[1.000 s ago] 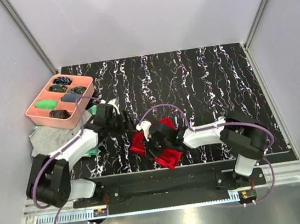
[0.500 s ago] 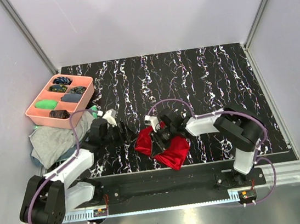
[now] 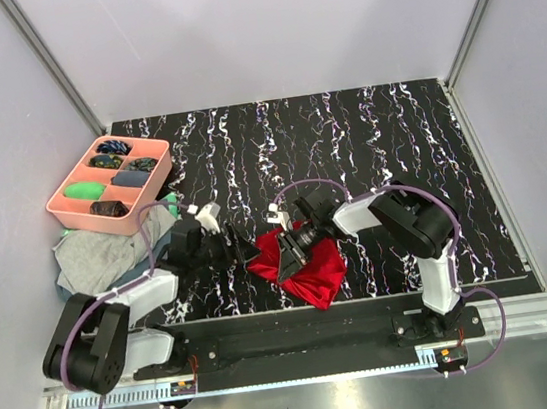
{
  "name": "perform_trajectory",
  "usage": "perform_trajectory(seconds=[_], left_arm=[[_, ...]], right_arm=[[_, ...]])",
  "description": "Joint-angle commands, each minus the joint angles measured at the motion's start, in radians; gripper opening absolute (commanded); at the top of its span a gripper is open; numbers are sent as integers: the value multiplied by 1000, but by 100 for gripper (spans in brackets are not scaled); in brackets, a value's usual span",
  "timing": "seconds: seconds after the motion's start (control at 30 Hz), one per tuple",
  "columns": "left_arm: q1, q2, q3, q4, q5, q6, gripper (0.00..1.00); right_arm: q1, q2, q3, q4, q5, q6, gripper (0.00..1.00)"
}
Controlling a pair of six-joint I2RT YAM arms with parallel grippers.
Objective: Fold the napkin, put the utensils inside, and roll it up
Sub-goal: Roll the napkin with the utensil
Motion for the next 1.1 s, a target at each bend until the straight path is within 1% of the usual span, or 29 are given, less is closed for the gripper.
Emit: perform_trajectory(seconds=[0.0,0.1,0.13,0.2,0.23,0.27,0.43,0.57,0.6,0.67,0.7,0.77,0.9,0.97,1.03,1.07], left_arm=[[-21,85,2,147,68,-2,74],[-35,128,11,175,87,-4,70],[-39,134,13,175,88,-2,66],[-41,145,15,179,90,1,61],[-41,145,15,179,85,1,58],[-41,146,15,178,82,4,52],[-47,188,28,193,93,-1,44],[-65,220,48,201,103,-1,34],[-68,221,51,198,102,1,26],[-69,225,62,178,105,4,15],[-69,225,68,164,104,7,6],[-70,222,91,114,93,12,0],[-70,218,134,0,47,10,0],[-69,218,159,-66,31,-5,0],[-69,217,179,-118,24,-13,0],[-69,215,182,-130,21,-16,0]], right_arm=[[-18,47,35,-24,-48,-3,25],[-22,66,39,-22,-57,-6,25],[-27,69,39,-22,-58,-8,25],[-29,78,41,-22,-60,-11,24],[-30,80,41,-22,-63,-13,24],[-32,83,42,-22,-65,-14,24],[-33,98,50,-32,-65,-25,24],[-35,113,64,-59,-52,-45,24],[-33,113,71,-71,-43,-49,24],[-36,109,74,-72,-34,-56,24],[-35,103,76,-106,-20,-62,24],[-36,80,76,-117,-2,-63,26],[-42,5,88,-205,96,-91,34],[-41,-56,96,-266,141,-108,44],[-41,-101,102,-312,205,-120,50],[-41,-145,110,-358,253,-132,56]])
